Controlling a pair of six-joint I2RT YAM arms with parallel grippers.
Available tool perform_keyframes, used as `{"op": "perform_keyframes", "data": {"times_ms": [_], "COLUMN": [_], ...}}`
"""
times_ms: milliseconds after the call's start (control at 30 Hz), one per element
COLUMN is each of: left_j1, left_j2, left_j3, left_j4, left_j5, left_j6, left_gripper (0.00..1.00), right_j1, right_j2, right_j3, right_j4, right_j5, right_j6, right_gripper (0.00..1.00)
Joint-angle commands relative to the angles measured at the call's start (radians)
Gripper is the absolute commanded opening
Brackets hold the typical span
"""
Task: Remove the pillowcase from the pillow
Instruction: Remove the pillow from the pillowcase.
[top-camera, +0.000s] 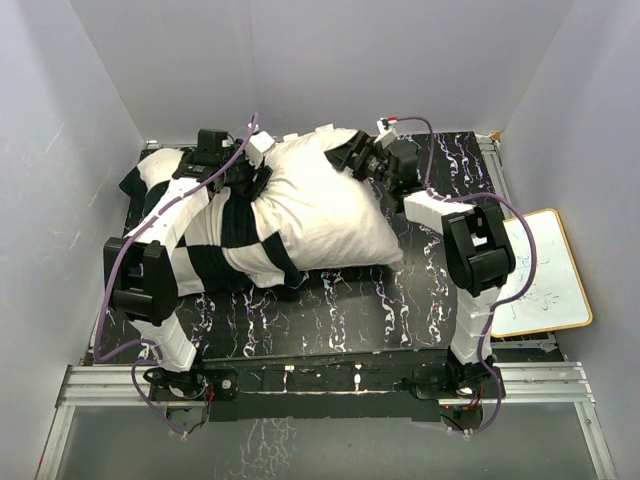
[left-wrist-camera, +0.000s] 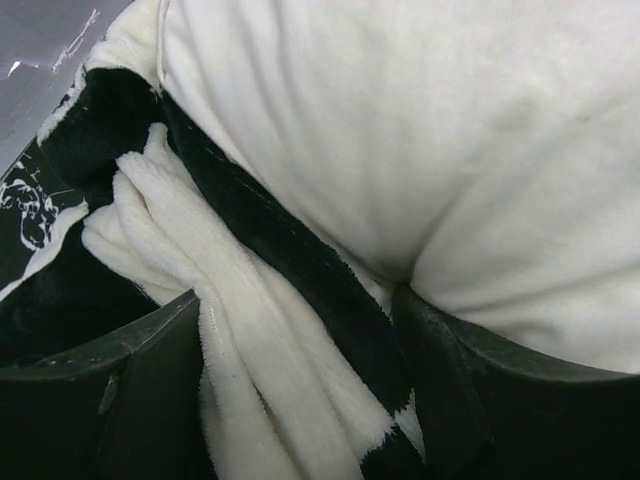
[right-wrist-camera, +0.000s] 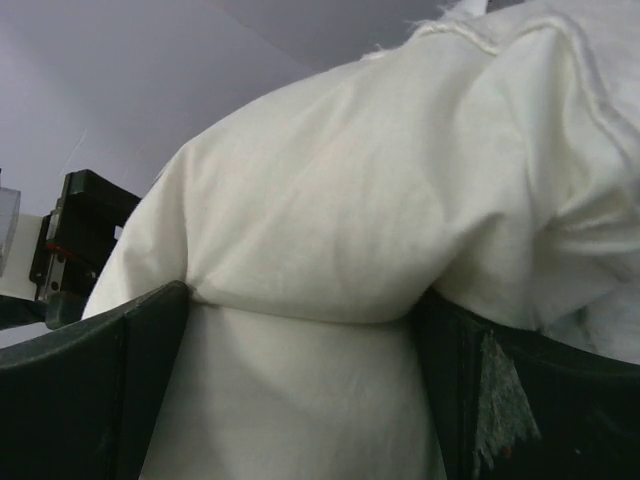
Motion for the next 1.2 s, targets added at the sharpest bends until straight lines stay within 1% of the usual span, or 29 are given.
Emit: {"op": "perform_keyframes", "data": {"times_ms": [0, 33, 67, 100, 167, 200, 233, 267, 300, 333, 400, 433, 500, 567, 633, 733, 800, 867, 933, 967, 1033, 1067, 1100, 1133, 1167], "left_j1": [-0.059, -0.060, -0.060, -0.061, -0.059, -0.059, -0.058, -0.059, -0.059, -0.058, -0.048, -0.028, 0.039, 0.146, 0.258, 0.378, 0.420, 0.448, 0.456, 0.456, 0.457, 0.451, 0.438, 0.417, 0.391], "left_j2": [0.055, 0.052, 0.049, 0.047, 0.042, 0.037, 0.030, 0.018, 0.004, -0.011, -0.048, -0.069, -0.100, -0.100, -0.077, -0.024, 0.016, 0.055, 0.084, 0.088, 0.093, 0.093, 0.094, 0.090, 0.082], "left_j3": [-0.080, -0.069, -0.056, -0.043, -0.010, 0.006, 0.024, 0.042, 0.059, 0.080, 0.127, 0.153, 0.211, 0.277, 0.334, 0.345, 0.327, 0.307, 0.275, 0.251, 0.219, 0.207, 0.193, 0.177, 0.143], "left_j4": [-0.269, -0.270, -0.271, -0.276, -0.294, -0.309, -0.317, -0.331, -0.338, -0.353, -0.393, -0.410, -0.458, -0.520, -0.584, -0.638, -0.637, -0.632, -0.633, -0.607, -0.597, -0.605, -0.614, -0.622, -0.611], "left_j5": [0.071, 0.073, 0.073, 0.074, 0.074, 0.080, 0.084, 0.085, 0.084, 0.080, 0.054, 0.051, 0.074, 0.117, 0.145, 0.156, 0.149, 0.154, 0.165, 0.161, 0.197, 0.232, 0.261, 0.273, 0.263], "left_j6": [0.010, 0.010, 0.010, 0.012, 0.012, 0.010, 0.005, -0.002, -0.006, -0.006, -0.005, -0.004, 0.011, 0.053, 0.130, 0.267, 0.320, 0.333, 0.355, 0.341, 0.332, 0.325, 0.318, 0.317, 0.318], "left_gripper": [0.65, 0.65, 0.65, 0.65, 0.65, 0.65, 0.66, 0.68, 0.69, 0.75, 0.91, 0.96, 0.97, 0.97, 0.97, 0.97, 0.97, 0.97, 0.97, 0.97, 0.97, 0.97, 0.96, 0.95, 0.93], "right_j1": [0.163, 0.167, 0.167, 0.163, 0.162, 0.160, 0.155, 0.145, 0.128, 0.108, 0.053, 0.020, -0.045, -0.098, -0.134, -0.175, -0.182, -0.183, -0.184, -0.186, -0.192, -0.194, -0.189, -0.177, -0.167], "right_j2": [0.076, 0.090, 0.100, 0.107, 0.125, 0.133, 0.136, 0.132, 0.118, 0.094, 0.016, -0.020, -0.087, -0.138, -0.174, -0.199, -0.197, -0.196, -0.188, -0.179, -0.163, -0.154, -0.149, -0.142, -0.130], "right_j3": [0.169, 0.201, 0.216, 0.229, 0.278, 0.306, 0.326, 0.337, 0.333, 0.316, 0.262, 0.242, 0.215, 0.208, 0.208, 0.211, 0.219, 0.234, 0.262, 0.283, 0.322, 0.334, 0.335, 0.329, 0.324], "right_j4": [-0.118, -0.213, -0.270, -0.316, -0.464, -0.544, -0.606, -0.651, -0.667, -0.662, -0.597, -0.567, -0.508, -0.490, -0.486, -0.480, -0.489, -0.506, -0.534, -0.558, -0.591, -0.597, -0.587, -0.567, -0.548], "right_j5": [-0.278, -0.264, -0.245, -0.230, -0.179, -0.116, -0.069, -0.026, 0.017, 0.054, 0.119, 0.136, 0.124, 0.109, 0.093, 0.060, 0.067, 0.095, 0.131, 0.162, 0.175, 0.149, 0.120, 0.088, 0.046], "right_j6": [-0.109, -0.166, -0.195, -0.222, -0.313, -0.387, -0.421, -0.466, -0.486, -0.495, -0.498, -0.499, -0.504, -0.548, -0.598, -0.630, -0.650, -0.673, -0.692, -0.693, -0.646, -0.597, -0.557, -0.516, -0.470], "right_gripper": [0.98, 0.98, 0.93, 0.81, 0.41, 0.21, 0.10, 0.08, 0.08, 0.08, 0.08, 0.08, 0.08, 0.08, 0.08, 0.08, 0.08, 0.08, 0.08, 0.08, 0.08, 0.12, 0.32, 0.56, 0.90]}}
